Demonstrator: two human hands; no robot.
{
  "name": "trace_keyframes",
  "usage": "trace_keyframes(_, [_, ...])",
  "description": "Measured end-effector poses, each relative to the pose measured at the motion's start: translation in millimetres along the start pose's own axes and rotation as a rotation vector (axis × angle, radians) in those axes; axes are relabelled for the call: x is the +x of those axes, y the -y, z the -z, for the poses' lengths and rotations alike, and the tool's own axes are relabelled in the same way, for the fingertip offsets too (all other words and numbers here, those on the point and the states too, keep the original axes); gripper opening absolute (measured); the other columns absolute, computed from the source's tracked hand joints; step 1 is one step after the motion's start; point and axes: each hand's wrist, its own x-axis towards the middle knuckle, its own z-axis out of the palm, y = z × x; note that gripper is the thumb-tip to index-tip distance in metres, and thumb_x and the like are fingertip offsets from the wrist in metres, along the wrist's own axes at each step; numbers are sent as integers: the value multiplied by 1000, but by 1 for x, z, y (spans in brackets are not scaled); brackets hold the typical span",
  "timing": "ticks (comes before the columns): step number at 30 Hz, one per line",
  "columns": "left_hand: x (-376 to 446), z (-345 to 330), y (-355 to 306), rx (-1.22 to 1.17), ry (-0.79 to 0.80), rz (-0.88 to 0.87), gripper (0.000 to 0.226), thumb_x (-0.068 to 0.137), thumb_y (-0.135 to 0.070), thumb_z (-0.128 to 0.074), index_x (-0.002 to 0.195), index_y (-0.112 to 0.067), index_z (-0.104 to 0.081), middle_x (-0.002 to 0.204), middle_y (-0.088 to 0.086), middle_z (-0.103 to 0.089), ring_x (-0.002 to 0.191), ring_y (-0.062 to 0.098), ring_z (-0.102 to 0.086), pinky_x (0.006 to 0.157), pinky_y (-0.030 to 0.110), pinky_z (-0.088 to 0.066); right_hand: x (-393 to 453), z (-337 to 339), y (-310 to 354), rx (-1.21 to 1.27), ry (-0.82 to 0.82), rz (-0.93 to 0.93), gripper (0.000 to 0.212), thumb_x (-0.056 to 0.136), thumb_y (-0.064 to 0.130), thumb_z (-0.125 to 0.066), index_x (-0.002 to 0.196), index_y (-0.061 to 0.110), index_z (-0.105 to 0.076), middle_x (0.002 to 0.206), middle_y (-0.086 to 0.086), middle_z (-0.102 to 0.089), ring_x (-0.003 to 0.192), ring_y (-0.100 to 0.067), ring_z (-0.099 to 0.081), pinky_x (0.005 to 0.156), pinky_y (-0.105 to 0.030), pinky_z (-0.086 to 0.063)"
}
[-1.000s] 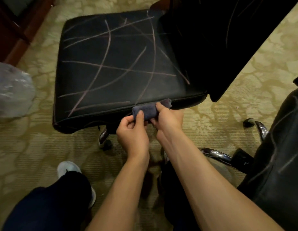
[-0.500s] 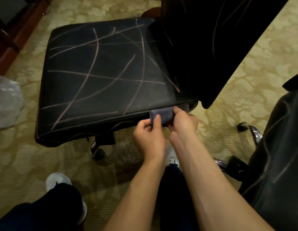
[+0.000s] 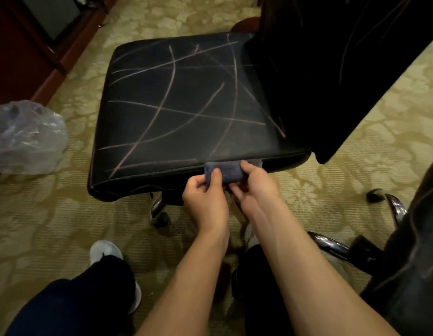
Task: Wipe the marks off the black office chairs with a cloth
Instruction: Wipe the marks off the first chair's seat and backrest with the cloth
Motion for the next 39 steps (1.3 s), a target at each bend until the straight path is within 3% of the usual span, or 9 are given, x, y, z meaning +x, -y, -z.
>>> trace_keyframes(3, [-13,-28,4,-22,77,56,14,86,-22,-75,79,-19,-63,77,4,-71,77,22,-71,80,49,-60,14,15,22,31,-82,31,34,91,0,-59,125,4,-55,111,-16,-65,74,-21,-61,52,-32,-49])
trace_keyframes(6, [-15,-43,9,-18,102,79,16,85,-23,-75,76,-21,-63,72,0,-71,74,20,-71,79,50,-60,18,20,29,78,-111,99,24,91,0,-58,115,4,-57,98,-13,-66,72,-21,-63,47,-28,-49])
trace_keyframes(9, [-7,-34,14,-48,90,83,15,86,-24,-74,76,-21,-63,74,4,-73,76,24,-73,78,50,-60,9,10,15,57,-145,189,12,90,1,-61,100,4,-58,90,-14,-68,77,-25,-68,61,-33,-58])
trace_keyframes(13, [8,5,11,-94,-8,77,16,90,-16,-72,78,-20,-62,78,9,-72,77,25,-71,79,44,-60,-5,-12,-22,-113,-93,216,23,77,10,-64,98,0,-61,96,-26,-69,89,-37,-70,84,-56,-57])
trace_keyframes(20, [22,42,-1,-98,-56,51,12,92,-15,-69,82,-17,-62,75,-1,-68,70,7,-63,72,27,-53,-16,-25,-46,-198,-36,189,9,87,0,-61,94,2,-55,90,-17,-64,89,-30,-66,88,-47,-56])
trace_keyframes(29, [-3,-18,4,-20,49,104,17,84,-22,-78,73,-19,-65,75,7,-73,73,20,-70,76,42,-61,8,10,11,-67,-111,143,15,88,-4,-58,80,9,-55,83,-13,-64,67,-19,-62,52,-29,-50])
trace_keyframes(34, [6,8,2,-95,-14,102,14,87,-17,-74,78,-15,-64,75,5,-72,74,16,-71,78,40,-61,1,-8,-18,-76,-72,199,3,89,-2,-59,87,1,-59,83,-17,-66,72,-25,-66,61,-33,-54])
trace_keyframes(37, [18,42,-7,-133,-93,100,13,90,-14,-71,81,-16,-62,68,-4,-69,67,8,-66,73,34,-58,-6,-26,-54,-130,-34,185,17,89,4,-63,104,-2,-58,91,-19,-65,81,-28,-66,66,-35,-55])
trace_keyframes(39, [25,61,-13,-140,-129,77,14,91,-15,-69,80,-19,-61,64,-8,-66,64,5,-63,72,32,-56,-11,-36,-78,-182,-19,215,16,87,10,-66,97,1,-58,90,-18,-66,85,-30,-66,75,-42,-55])
